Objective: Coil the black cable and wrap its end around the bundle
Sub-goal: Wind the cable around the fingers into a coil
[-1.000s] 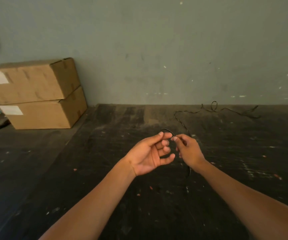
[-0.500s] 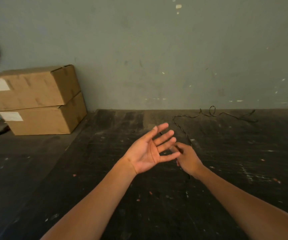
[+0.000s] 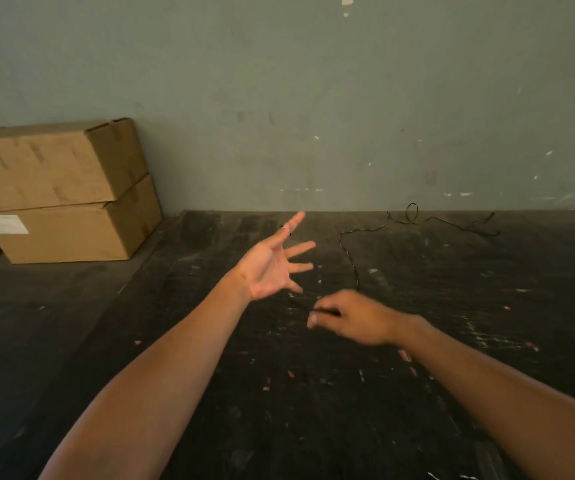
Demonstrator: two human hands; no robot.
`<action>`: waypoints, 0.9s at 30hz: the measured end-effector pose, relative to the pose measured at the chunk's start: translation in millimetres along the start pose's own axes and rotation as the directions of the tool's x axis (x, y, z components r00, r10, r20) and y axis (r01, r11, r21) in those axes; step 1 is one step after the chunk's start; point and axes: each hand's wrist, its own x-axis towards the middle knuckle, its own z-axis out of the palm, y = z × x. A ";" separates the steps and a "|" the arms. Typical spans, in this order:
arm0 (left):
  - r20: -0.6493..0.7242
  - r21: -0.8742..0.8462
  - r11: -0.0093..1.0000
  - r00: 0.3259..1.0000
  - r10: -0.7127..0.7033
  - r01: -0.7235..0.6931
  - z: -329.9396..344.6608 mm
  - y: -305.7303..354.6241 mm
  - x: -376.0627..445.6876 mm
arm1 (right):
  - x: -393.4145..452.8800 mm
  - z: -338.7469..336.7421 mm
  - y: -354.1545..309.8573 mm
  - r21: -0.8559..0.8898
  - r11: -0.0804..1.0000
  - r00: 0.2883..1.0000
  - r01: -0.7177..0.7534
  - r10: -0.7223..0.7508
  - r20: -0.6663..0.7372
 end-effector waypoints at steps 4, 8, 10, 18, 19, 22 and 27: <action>0.088 0.112 0.990 0.991 -0.096 0.086 -9.0 -21.3 -5.3 | -3.6 -54.0 -13.3 -0.082 0.997 0.993 -0.015 0.006 -0.117; 0.182 0.155 0.976 0.967 -0.178 0.150 -2.3 -38.3 -11.3 | -3.5 -95.3 -24.0 -0.155 0.988 0.981 -0.001 -0.029 -0.191; 0.232 0.194 0.966 0.949 -0.214 0.170 3.1 -44.6 -14.3 | -1.5 -109.1 -25.6 -0.129 0.992 0.971 0.004 -0.035 -0.238; 0.372 0.200 0.961 0.893 -0.253 0.189 24.3 -43.3 -25.2 | 6.9 -118.5 -18.0 -0.037 0.999 0.941 0.018 -0.030 -0.337; 0.386 0.214 0.959 0.886 -0.257 0.185 26.1 -41.7 -26.2 | 7.7 -116.9 -16.3 -0.016 1.000 0.937 0.023 -0.027 -0.348; 0.439 0.201 0.963 0.862 -0.252 0.179 29.9 -36.8 -28.6 | 9.7 -113.3 -7.9 0.004 1.000 0.926 0.020 -0.017 -0.377; 0.607 0.074 0.990 0.782 -0.142 0.122 42.9 -18.5 -28.7 | 4.9 -86.7 22.1 0.092 0.995 0.944 -0.033 0.062 -0.325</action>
